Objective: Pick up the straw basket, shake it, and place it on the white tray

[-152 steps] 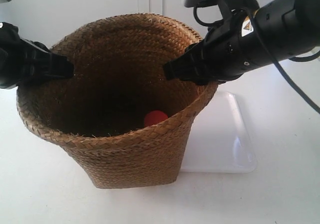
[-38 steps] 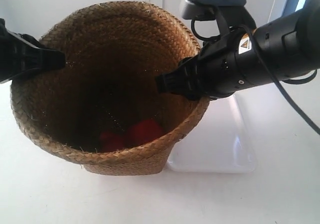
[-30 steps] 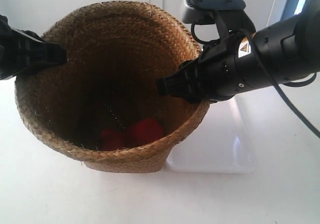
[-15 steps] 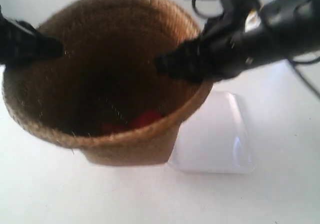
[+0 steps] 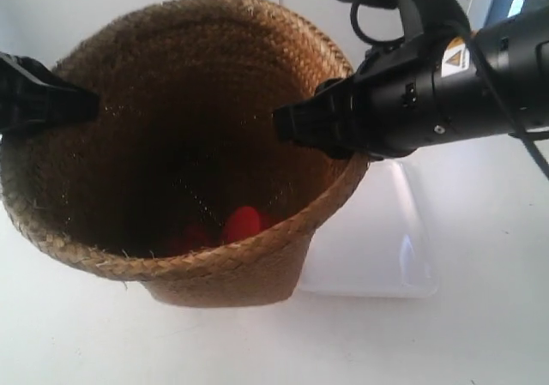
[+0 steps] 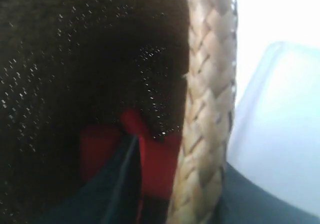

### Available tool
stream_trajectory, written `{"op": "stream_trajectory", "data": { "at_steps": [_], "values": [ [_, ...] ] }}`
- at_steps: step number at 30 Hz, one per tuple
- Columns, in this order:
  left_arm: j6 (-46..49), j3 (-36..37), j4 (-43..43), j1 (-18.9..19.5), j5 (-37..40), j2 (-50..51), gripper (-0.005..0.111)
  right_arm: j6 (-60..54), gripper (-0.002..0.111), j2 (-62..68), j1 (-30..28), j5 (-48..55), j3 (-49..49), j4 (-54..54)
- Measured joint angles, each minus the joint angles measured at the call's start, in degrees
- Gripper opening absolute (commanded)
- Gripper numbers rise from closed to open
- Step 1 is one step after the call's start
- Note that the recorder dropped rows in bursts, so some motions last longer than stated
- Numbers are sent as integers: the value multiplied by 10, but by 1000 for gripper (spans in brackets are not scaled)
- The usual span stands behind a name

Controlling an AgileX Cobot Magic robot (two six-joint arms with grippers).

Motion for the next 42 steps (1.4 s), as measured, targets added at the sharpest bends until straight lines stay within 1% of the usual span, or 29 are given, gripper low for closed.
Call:
{"op": "stream_trajectory", "data": {
  "at_steps": [3, 23, 34, 36, 39, 41, 42],
  "values": [
    [0, -7, 1, 0, -11, -2, 0, -7, 0, -4, 0, -9, -7, -9],
    [-5, -7, 45, 0, -2, 22, 0, -7, 0, 56, 0, 11, -7, -11],
    [-24, 10, 55, 0, 2, 29, 0, -7, 0, 84, 0, 17, -9, -16],
    [-24, -7, 58, 0, 17, 26, 0, -11, 0, 70, 0, 36, -24, -13],
    [-24, -67, 58, 0, 44, -5, 0, -22, 0, 7, 1, 66, -70, -10],
    [-23, -105, 56, 0, 35, -38, 0, -26, 0, -43, 1, 48, -89, -10],
    [-18, -111, 51, 0, 17, -52, 0, -28, 0, -67, 2, 19, -85, -10]
  ]
}}
